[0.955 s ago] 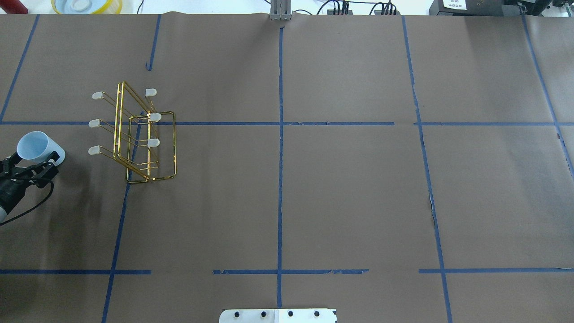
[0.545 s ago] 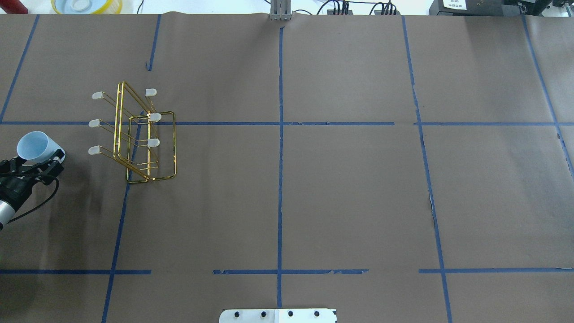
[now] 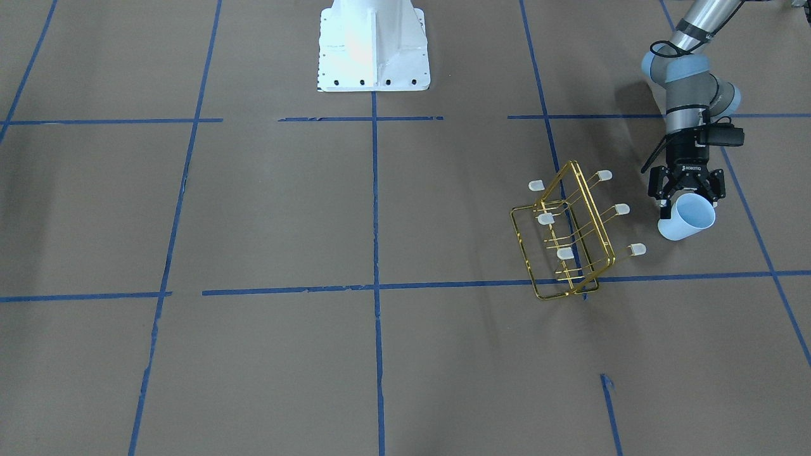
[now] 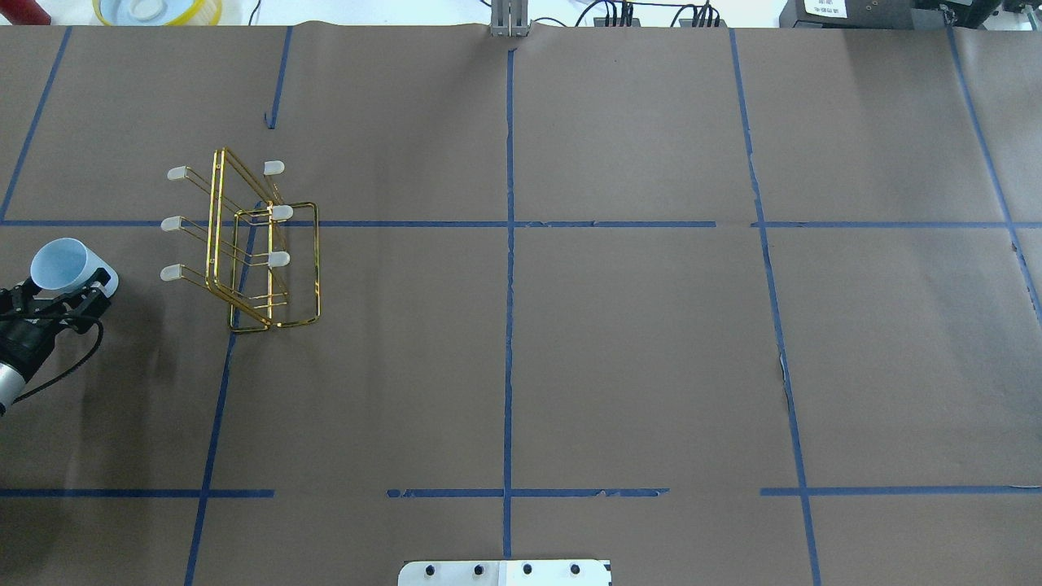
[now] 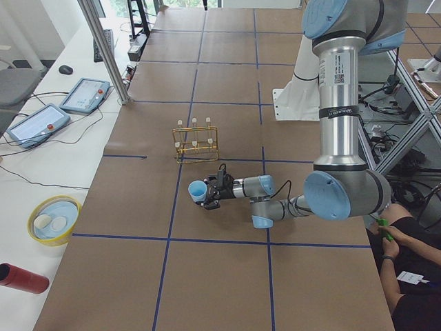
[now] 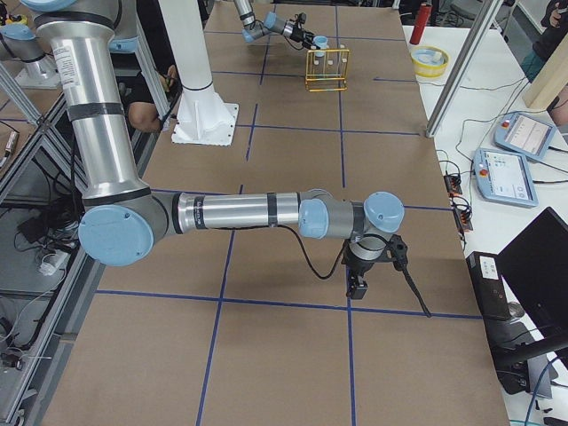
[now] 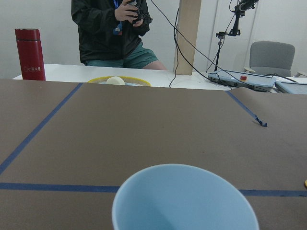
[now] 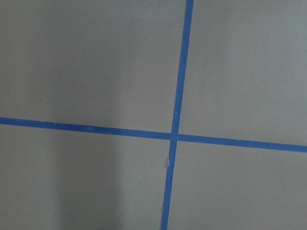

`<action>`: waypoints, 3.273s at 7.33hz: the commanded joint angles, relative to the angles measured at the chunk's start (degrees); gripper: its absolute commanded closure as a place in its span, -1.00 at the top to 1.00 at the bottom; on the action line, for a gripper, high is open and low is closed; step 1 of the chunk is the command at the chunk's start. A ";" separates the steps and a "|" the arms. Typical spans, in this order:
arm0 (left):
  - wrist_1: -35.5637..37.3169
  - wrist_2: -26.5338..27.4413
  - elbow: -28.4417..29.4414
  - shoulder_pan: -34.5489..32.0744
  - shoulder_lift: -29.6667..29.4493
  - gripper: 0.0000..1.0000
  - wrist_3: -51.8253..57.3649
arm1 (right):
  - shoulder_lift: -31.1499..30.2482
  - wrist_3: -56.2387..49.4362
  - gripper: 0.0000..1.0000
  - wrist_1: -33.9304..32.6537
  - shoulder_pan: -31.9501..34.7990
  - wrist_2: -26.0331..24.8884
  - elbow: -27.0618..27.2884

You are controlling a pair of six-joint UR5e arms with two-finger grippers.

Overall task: Hang cup on cup holder
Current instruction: 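Lift the light blue cup with the left gripper, then raise and tilt the cup toward the gold rack's pegs with the left gripper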

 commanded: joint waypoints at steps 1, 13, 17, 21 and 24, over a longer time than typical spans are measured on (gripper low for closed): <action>0.10 0.06 0.15 -0.03 -0.28 0.77 -0.09 | 0.00 -0.03 1.00 0.00 0.00 0.00 0.00; 29.41 14.80 -27.42 1.01 5.69 -0.38 45.21 | 0.00 -0.03 1.00 0.00 0.00 0.00 0.00; 43.75 39.30 -34.20 10.66 5.69 -0.37 81.53 | 0.00 0.06 1.00 0.00 0.00 0.00 0.00; 43.69 44.70 -35.19 15.08 2.72 -0.39 111.91 | 0.00 -0.03 1.00 0.00 0.00 0.00 0.00; 43.86 44.89 -30.97 15.26 -0.72 -0.41 120.56 | 0.00 0.06 1.00 0.00 0.00 0.00 0.00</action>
